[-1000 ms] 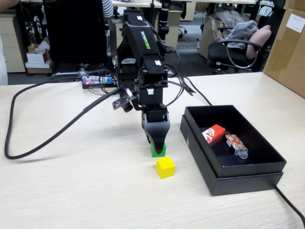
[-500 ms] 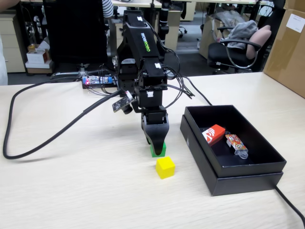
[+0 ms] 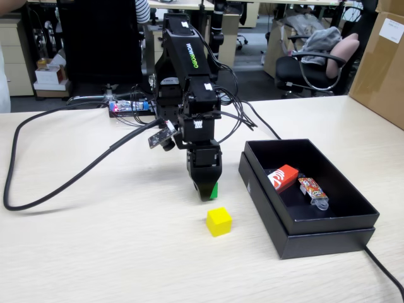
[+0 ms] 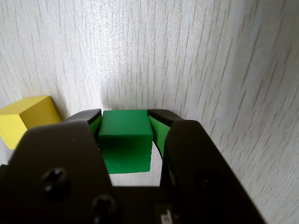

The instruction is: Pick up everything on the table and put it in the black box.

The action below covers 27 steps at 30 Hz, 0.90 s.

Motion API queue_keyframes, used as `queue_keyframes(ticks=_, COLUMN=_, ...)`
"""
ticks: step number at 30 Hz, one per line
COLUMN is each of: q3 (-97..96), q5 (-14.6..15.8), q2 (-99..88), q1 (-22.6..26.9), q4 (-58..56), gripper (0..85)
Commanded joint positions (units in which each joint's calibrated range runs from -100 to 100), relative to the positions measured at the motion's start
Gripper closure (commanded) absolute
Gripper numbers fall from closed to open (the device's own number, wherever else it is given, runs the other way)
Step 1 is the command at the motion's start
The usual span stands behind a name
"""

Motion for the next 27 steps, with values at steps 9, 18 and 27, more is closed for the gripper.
queue_keyframes(ticks=9, q3=4.40, q5=0.00, q2=-20.99, q1=0.78, q4=-8.71, gripper=78.9)
queue_keyframes(ticks=18, q3=8.30, q5=0.63, q2=-36.93, q1=8.11, q4=-9.06, gripper=78.9)
queue_keyframes(ticks=27, q3=22.72, q5=3.81, q2=-18.58, q1=16.02, q4=-8.88, gripper=78.9)
